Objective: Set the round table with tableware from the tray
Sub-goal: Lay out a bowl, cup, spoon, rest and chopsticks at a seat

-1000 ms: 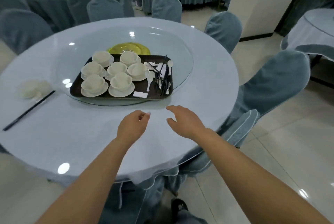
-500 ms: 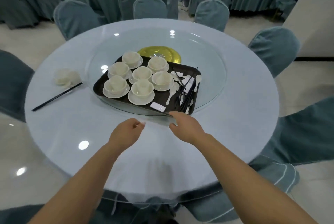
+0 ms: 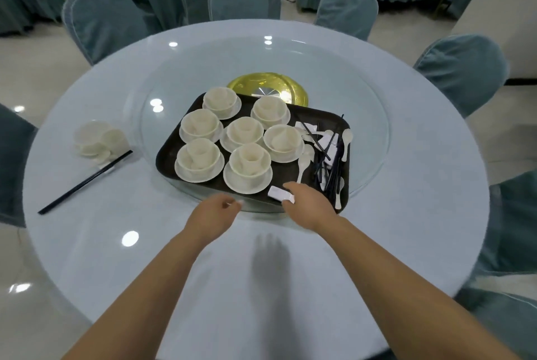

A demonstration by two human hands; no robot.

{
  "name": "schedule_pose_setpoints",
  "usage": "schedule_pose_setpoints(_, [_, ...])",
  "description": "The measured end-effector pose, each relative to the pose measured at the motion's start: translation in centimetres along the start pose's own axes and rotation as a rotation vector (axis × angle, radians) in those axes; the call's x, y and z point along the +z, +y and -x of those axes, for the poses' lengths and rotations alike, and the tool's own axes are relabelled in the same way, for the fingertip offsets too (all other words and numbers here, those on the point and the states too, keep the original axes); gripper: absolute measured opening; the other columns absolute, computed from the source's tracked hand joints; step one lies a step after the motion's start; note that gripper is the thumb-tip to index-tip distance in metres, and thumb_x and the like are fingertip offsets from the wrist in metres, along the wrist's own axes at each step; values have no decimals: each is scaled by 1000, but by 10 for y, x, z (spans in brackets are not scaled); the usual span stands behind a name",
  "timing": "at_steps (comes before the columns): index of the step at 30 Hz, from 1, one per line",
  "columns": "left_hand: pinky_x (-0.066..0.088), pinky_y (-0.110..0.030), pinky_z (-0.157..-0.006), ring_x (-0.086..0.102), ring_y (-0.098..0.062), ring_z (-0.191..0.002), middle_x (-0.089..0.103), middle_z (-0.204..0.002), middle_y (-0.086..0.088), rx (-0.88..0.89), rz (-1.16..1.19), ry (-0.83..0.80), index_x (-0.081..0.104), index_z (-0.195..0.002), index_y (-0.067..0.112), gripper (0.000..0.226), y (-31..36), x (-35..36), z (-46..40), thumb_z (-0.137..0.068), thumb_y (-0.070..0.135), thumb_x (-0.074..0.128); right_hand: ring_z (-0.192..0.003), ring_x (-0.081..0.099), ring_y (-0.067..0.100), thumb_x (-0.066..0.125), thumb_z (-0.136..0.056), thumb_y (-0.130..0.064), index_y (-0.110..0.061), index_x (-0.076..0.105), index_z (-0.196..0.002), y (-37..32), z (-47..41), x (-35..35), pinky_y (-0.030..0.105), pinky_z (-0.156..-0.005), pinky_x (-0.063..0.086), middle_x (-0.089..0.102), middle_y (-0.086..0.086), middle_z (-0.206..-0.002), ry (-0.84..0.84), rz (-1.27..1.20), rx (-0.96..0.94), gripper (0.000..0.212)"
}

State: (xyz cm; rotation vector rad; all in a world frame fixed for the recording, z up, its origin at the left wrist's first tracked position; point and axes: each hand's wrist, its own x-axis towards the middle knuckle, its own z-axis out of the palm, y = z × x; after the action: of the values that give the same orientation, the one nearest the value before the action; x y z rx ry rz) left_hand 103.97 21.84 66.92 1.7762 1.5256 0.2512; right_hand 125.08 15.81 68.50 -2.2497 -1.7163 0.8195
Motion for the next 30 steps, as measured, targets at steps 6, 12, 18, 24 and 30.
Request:
schedule_pose_setpoints(6, [40,-29,-79,57,-13,-92,61,-95,8,-10,31,-83,62,-108,18,36,-18,-19,-46,-92,49,53,-128,49,25,49,-97,-29,-19,38,-147,-16,-42,13,40,-103,42,50,8,-142,25,-95,147,53])
schedule_pose_setpoints(12, [38,-32,-68,50,-21,-75,51,-76,1,1,112,-143,53,-83,9,33,-15,-20,-71,-93,40,54,-125,51,25,51,-96,-29,-17,37,-148,-17,-70,21,36,-101,43,50,9,-141,34,-150,215,55])
schedule_pose_setpoints(18, [29,-29,-56,37,-13,-59,38,-63,6,-38,160,-100,36,-64,19,38,-15,-17,-93,-92,36,56,-109,57,25,50,-95,-25,-11,43,-140,-22,-104,27,33,-84,44,61,6,-122,36,-179,227,48])
schedule_pose_setpoints(24, [38,-27,-59,48,-12,-65,45,-66,9,-124,241,-79,45,-69,24,27,-15,-10,-111,-91,31,59,-90,55,25,47,-94,-21,-9,51,-120,-23,-134,30,35,-73,45,57,5,-96,26,-232,199,29])
schedule_pose_setpoints(30, [51,-43,-85,65,-34,-93,57,-78,-4,-202,270,-111,59,-87,5,18,-11,3,-128,-89,23,59,-100,57,27,47,-96,-23,-10,50,-127,-15,-151,29,39,-83,49,61,9,-112,56,-290,244,34])
